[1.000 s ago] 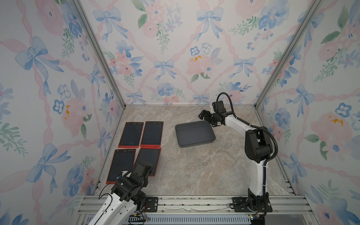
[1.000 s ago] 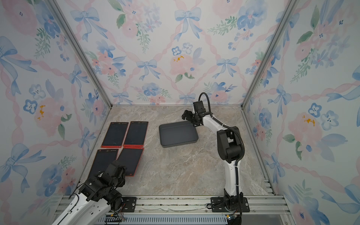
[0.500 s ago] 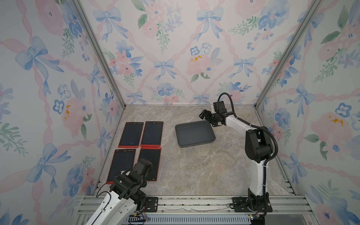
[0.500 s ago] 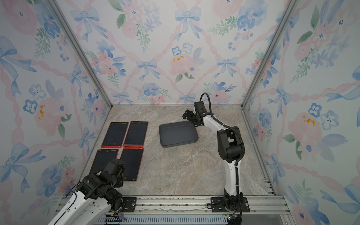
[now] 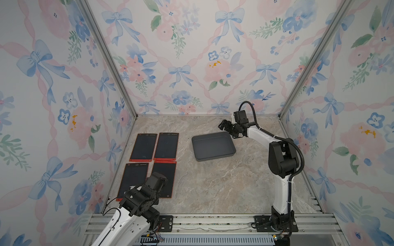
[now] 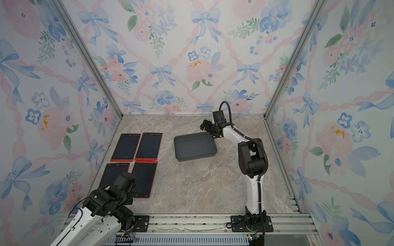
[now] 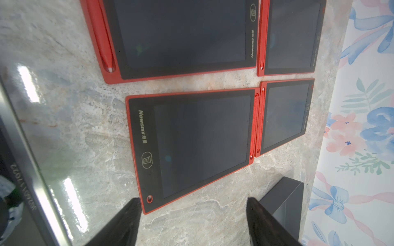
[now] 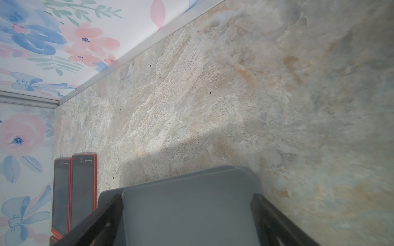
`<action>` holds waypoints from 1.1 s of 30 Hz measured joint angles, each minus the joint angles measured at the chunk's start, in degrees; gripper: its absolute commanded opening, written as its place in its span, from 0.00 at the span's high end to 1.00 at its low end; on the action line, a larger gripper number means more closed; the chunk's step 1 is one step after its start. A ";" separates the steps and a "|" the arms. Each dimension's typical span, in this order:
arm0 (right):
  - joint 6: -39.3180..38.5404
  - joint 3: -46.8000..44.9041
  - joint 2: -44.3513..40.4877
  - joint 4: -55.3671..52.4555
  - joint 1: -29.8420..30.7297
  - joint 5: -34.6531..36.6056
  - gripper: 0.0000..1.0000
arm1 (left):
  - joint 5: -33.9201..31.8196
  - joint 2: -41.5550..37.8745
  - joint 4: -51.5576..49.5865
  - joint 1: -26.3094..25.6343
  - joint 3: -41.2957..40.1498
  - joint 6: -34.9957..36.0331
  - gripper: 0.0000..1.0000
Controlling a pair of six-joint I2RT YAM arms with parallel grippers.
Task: Take out the writing tablet from the storage box
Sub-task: Place the writing tablet at the center of the board, then reset both arms
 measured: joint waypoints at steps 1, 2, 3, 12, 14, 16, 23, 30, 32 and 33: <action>0.00 0.00 0.00 0.00 0.02 0.00 0.03 | -0.17 0.28 -0.31 0.00 0.24 0.07 0.18; 0.00 0.00 0.00 0.00 0.02 0.00 0.03 | -0.48 0.55 -0.63 0.00 0.48 0.28 0.18; 0.00 0.00 0.00 0.00 0.02 0.00 0.03 | -0.74 0.76 -1.01 0.00 0.70 0.46 0.18; -0.02 0.00 0.00 -0.04 0.02 0.28 0.03 | -4.31 2.51 -1.38 0.00 2.78 4.07 0.13; -0.02 0.02 0.00 -0.07 0.02 0.42 0.03 | -5.20 3.23 -0.74 0.00 3.19 5.68 0.12; -0.02 0.02 0.00 -0.15 0.02 0.46 0.03 | -5.99 4.09 0.09 0.00 3.56 7.13 0.10; -0.94 0.13 0.00 -1.25 0.02 1.18 0.03 | -9.05 7.32 4.31 0.00 4.35 12.76 0.07; -1.99 1.25 0.00 -2.23 0.02 2.51 0.03 | -11.19 8.44 7.91 0.00 5.03 17.42 0.04; -2.21 1.64 0.00 -2.49 0.02 2.82 0.03 | -11.69 9.49 9.53 0.00 6.08 19.37 0.03; -2.40 1.75 -0.02 -2.60 0.02 2.91 0.03 | -11.93 9.90 10.25 0.00 6.45 20.20 0.03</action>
